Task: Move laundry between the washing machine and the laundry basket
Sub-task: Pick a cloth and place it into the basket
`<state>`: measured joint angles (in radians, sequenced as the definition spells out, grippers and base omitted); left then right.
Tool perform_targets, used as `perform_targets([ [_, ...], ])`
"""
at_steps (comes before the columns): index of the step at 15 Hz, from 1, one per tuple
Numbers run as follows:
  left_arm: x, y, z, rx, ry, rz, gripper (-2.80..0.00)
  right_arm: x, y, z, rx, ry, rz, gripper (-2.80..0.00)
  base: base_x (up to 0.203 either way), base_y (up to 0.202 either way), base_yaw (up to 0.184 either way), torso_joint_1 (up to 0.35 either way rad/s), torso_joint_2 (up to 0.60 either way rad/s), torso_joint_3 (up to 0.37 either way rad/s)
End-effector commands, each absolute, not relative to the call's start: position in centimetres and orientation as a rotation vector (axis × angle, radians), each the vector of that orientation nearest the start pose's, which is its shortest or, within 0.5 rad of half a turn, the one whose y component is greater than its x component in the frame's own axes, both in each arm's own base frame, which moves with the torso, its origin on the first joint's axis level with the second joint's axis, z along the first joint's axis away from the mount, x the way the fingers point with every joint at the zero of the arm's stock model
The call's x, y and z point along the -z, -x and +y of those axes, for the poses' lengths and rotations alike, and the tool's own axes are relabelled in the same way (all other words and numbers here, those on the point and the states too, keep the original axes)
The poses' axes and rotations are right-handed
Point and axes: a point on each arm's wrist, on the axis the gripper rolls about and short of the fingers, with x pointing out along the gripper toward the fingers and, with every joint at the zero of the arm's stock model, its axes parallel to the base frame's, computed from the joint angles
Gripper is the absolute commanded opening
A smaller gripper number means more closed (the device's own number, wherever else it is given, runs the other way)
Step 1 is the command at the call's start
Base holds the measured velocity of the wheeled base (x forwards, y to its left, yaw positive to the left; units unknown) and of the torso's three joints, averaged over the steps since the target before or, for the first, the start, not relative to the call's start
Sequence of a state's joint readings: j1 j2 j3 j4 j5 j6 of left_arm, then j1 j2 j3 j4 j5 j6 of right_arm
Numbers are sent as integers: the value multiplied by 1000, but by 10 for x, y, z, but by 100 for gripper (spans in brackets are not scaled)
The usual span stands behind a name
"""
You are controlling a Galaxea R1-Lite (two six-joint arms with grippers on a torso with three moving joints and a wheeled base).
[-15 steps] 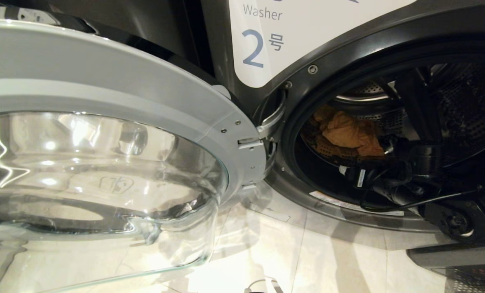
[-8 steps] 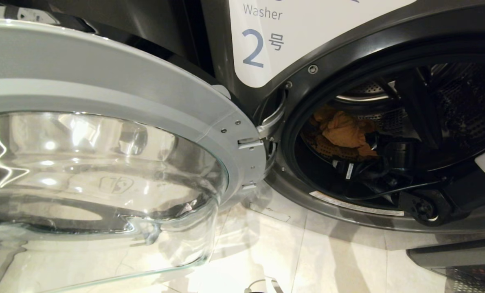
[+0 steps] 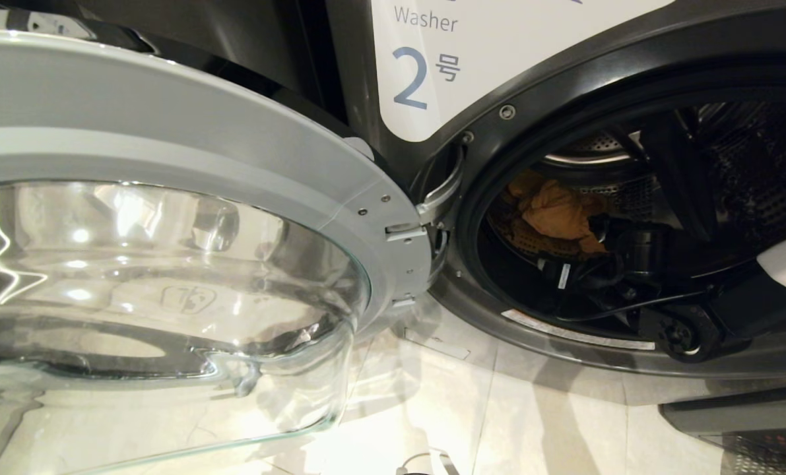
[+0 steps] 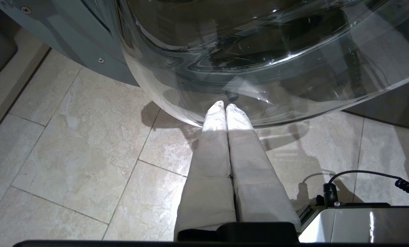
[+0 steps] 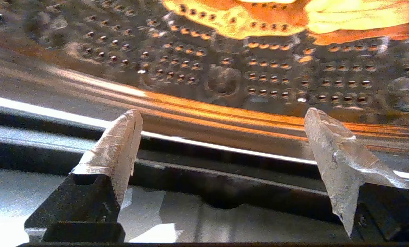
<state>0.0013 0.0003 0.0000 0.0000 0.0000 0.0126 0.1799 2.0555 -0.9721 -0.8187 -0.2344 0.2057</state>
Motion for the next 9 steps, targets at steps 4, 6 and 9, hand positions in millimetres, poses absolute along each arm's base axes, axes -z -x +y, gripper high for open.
perform_targets([
  [4, -75, 23, 0, -2, -12, 0, -280, -119, -392, 61, 113, -140, 268, 0, 0, 0, 0, 0, 0, 0],
  [6, -75, 23, 0, -2, -14, 0, -280, -128, -406, 59, 119, -148, 234, 0, 0, 0, 0, 0, 0, 0],
  [9, -75, 23, 0, -2, -12, 0, -280, -127, -426, 54, 133, -110, 205, 0, 0, 0, 0, 0, 0, 0],
])
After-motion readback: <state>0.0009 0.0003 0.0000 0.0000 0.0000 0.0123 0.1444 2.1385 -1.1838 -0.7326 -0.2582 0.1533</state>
